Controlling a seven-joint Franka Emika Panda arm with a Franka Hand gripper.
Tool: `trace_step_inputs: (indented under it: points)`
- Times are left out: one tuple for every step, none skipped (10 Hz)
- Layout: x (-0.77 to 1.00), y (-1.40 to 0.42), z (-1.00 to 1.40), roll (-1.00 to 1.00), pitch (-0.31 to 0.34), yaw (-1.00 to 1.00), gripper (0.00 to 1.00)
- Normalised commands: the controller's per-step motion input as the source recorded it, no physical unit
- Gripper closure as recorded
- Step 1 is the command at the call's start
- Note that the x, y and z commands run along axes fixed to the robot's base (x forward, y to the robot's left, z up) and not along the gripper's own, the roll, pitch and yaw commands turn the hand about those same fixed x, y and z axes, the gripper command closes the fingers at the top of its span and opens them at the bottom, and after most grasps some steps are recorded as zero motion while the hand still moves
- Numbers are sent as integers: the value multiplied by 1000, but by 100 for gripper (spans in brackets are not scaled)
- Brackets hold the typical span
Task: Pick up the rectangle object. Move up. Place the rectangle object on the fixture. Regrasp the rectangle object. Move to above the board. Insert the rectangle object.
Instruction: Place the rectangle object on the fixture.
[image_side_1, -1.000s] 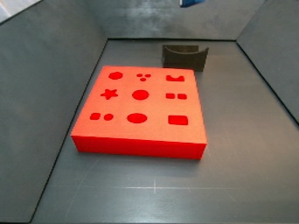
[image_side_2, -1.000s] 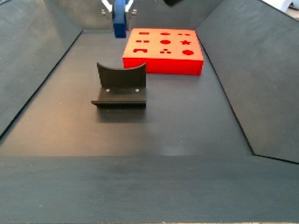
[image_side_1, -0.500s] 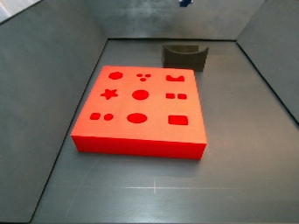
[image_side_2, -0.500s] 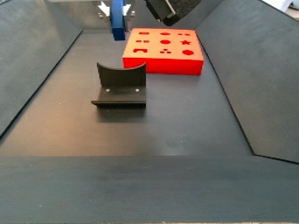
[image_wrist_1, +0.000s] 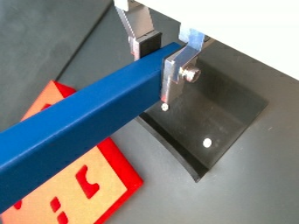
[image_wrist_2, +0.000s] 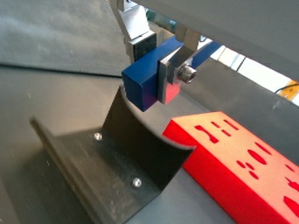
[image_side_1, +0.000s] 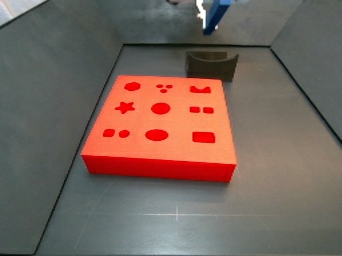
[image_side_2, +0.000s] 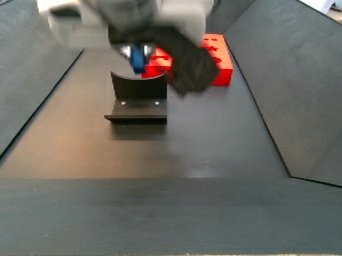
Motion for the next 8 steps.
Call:
trace_step_inputs:
  points:
    - [150, 95, -1000, -857, 87, -94, 100]
    - [161, 103, -1000, -639, 87, -103, 100]
    - [169, 109, -1000, -479, 86, -110, 100]
    - [174, 113, -1000, -375, 85, -115, 100]
    - [178, 108, -1000, -237, 74, -120, 100]
    - [182, 113, -983, -193, 56, -125, 100]
    - [142, 94, -747, -178, 41, -125, 100]
    - [129, 88, -636, -172, 37, -123, 100]
